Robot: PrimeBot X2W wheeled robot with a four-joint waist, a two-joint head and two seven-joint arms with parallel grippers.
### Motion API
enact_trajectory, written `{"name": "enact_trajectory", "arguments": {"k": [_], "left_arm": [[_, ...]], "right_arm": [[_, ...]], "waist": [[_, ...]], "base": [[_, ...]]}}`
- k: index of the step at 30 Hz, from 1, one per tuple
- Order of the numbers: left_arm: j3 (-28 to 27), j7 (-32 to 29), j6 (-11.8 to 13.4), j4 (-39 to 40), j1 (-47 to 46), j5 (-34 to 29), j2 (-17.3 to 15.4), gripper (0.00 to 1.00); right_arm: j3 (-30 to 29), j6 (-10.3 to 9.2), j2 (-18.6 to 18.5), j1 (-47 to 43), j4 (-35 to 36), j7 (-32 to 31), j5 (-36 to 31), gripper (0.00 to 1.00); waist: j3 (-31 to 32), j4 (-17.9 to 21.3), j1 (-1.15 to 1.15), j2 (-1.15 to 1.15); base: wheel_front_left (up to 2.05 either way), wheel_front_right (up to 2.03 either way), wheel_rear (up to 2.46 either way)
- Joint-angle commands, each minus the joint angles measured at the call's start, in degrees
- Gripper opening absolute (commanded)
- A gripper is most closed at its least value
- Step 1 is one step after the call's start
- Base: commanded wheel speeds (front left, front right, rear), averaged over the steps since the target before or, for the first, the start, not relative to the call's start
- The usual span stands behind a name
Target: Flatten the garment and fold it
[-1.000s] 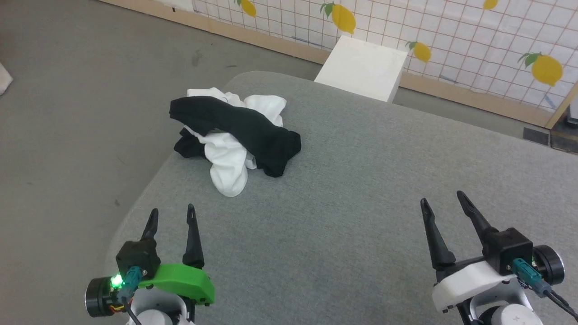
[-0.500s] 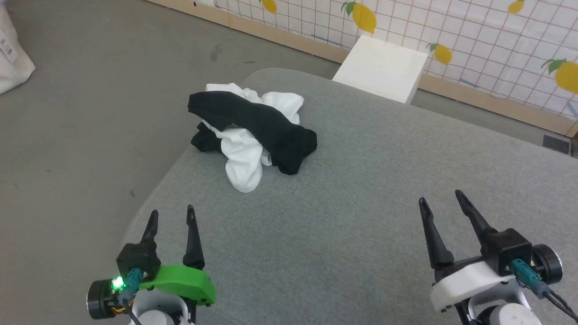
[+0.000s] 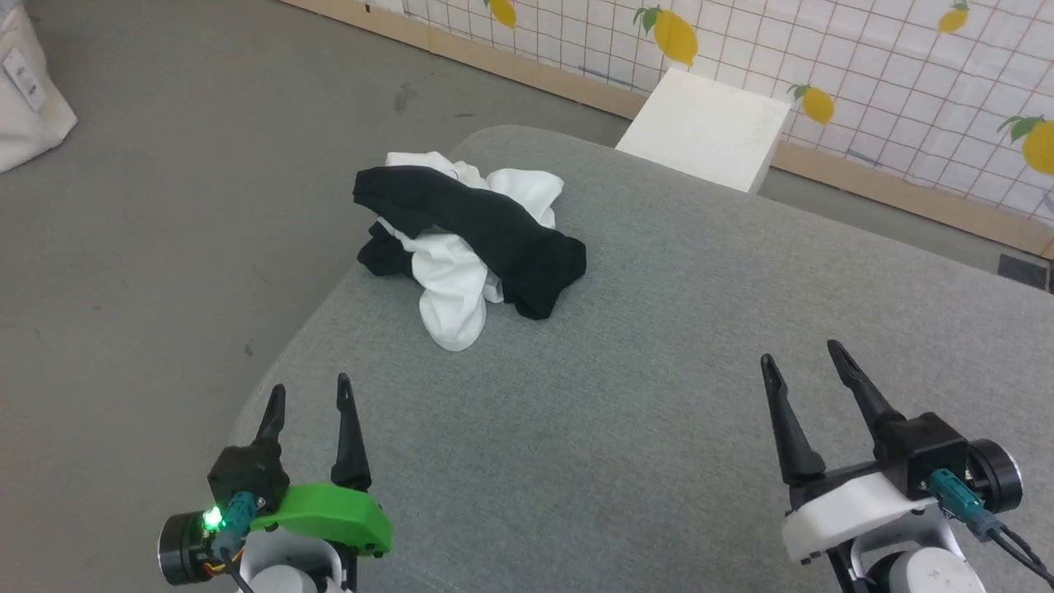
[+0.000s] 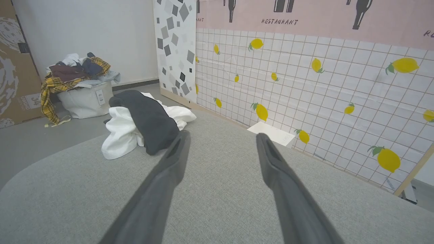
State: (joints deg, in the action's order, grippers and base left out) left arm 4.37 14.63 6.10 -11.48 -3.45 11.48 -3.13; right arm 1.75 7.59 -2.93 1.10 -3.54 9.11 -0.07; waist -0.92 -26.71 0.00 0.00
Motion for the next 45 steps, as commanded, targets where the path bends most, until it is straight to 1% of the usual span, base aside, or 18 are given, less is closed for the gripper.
{"name": "enact_trajectory", "arguments": {"k": [1, 6, 9, 11, 17, 21, 23, 25, 30, 32, 34, 36, 40, 43, 44, 45], "left_arm": [[-0.1, 0.4, 0.2, -0.1, -0.8, 0.0, 0.2, 1.00], [-0.4, 0.4, -0.3, -0.3, -1.1, 0.7, 0.2, 1.00], [-1.0, 0.1, -1.6, -1.6, -4.1, 2.7, 0.1, 1.00], [-1.5, -1.6, -2.4, -2.5, -7.0, 4.1, -0.3, 1.00], [-4.4, -9.2, -5.3, -6.1, -18.1, 9.6, -2.9, 1.00], [-6.5, -16.3, -6.8, -8.2, -25.6, 13.0, -6.4, 1.00], [-7.9, -20.5, -7.1, -8.8, -28.8, 15.0, -8.3, 1.00], [-9.2, -25.0, -6.6, -9.6, -31.5, 16.6, -10.0, 1.00], [-12.4, -38.1, -2.0, -11.3, -35.5, 20.1, -13.8, 1.00], [-12.6, -44.4, -0.3, -12.2, -35.1, 20.6, -15.4, 1.00], [-13.2, -49.4, 1.1, -12.4, -34.3, 21.6, -16.5, 1.00], [-13.8, -52.3, 1.9, -12.2, -33.1, 22.4, -17.4, 1.00], [-14.5, -56.9, 3.7, -11.1, -29.3, 24.0, -16.8, 1.00], [-14.2, -59.6, 4.2, -10.0, -26.7, 24.9, -16.0, 1.00], [-14.0, -60.7, 4.2, -9.6, -25.8, 25.3, -15.7, 0.90], [-13.7, -61.3, 3.8, -9.0, -25.2, 25.5, -15.6, 0.35]], "right_arm": [[0.1, -0.10, 0.1, 0.7, -0.2, 0.4, -0.3, 1.00], [0.4, -0.10, 0.1, 0.9, -0.2, 0.4, -0.2, 1.00], [1.0, -0.10, 0.1, 1.8, 0.2, 0.1, -0.4, 1.00], [1.4, -0.10, 0.1, 2.7, 0.7, -0.1, -0.8, 1.00], [2.2, -0.10, 0.1, 5.4, 1.9, -0.2, -1.3, 1.00], [2.8, -0.10, 0.1, 7.7, 2.2, 0.4, -1.1, 1.00], [3.2, -0.10, 0.1, 8.9, 2.0, 1.0, -0.7, 1.00], [3.4, -0.10, 0.1, 9.8, 1.5, 1.6, -0.4, 1.00], [4.1, -0.10, 0.1, 12.4, 0.1, 2.9, 0.4, 1.00], [4.1, -0.10, 0.1, 13.2, -0.5, 3.5, 0.9, 1.00], [3.9, -0.10, 0.1, 13.8, -1.0, 4.0, 1.3, 1.00], [3.8, -0.10, 0.1, 14.3, -1.6, 4.4, 1.6, 1.00], [3.6, -0.10, 0.1, 14.8, -2.6, 5.0, 1.8, 1.00], [3.4, -0.10, 0.1, 15.0, -3.1, 5.3, 2.0, 1.00], [3.3, -0.10, 0.1, 15.1, -3.3, 5.3, 2.1, 1.00], [3.3, -0.10, 0.1, 15.2, -3.5, 5.4, 2.1, 1.00]], "waist": [[-0.1, 0.2, 0.00, 0.00], [-0.6, 1.1, 0.00, 0.00], [-2.2, 2.7, 0.00, 0.00], [-3.9, 4.2, 0.00, 0.00], [-10.3, 9.8, 0.00, 0.00], [-15.6, 14.5, 0.00, 0.00], [-18.1, 16.8, 0.00, 0.00], [-20.1, 18.8, 0.00, 0.00], [-24.5, 23.3, 0.00, 0.00], [-25.6, 24.7, 0.00, 0.00], [-26.5, 25.7, 0.00, 0.00], [-27.1, 26.4, 0.00, 0.00], [-27.5, 27.0, 0.00, 0.00], [-27.4, 27.0, 0.00, 0.00], [-27.2, 26.9, 0.00, 0.00], [-26.8, 26.7, 0.00, 0.00]], "base": [[0.00, 0.00, 0.00], [0.00, 0.00, 0.00], [0.00, 0.00, 0.00], [0.00, 0.00, 0.00], [0.00, 0.00, 0.00], [0.00, 0.00, 0.00], [0.00, 0.00, 0.00], [0.00, 0.00, 0.00], [0.00, 0.00, 0.00], [0.00, 0.00, 0.00], [0.00, 0.00, 0.00], [0.00, 0.00, 0.00], [0.00, 0.00, 0.00], [0.00, 0.00, 0.00], [0.00, 0.00, 0.00], [0.00, 0.00, 0.00]]}}
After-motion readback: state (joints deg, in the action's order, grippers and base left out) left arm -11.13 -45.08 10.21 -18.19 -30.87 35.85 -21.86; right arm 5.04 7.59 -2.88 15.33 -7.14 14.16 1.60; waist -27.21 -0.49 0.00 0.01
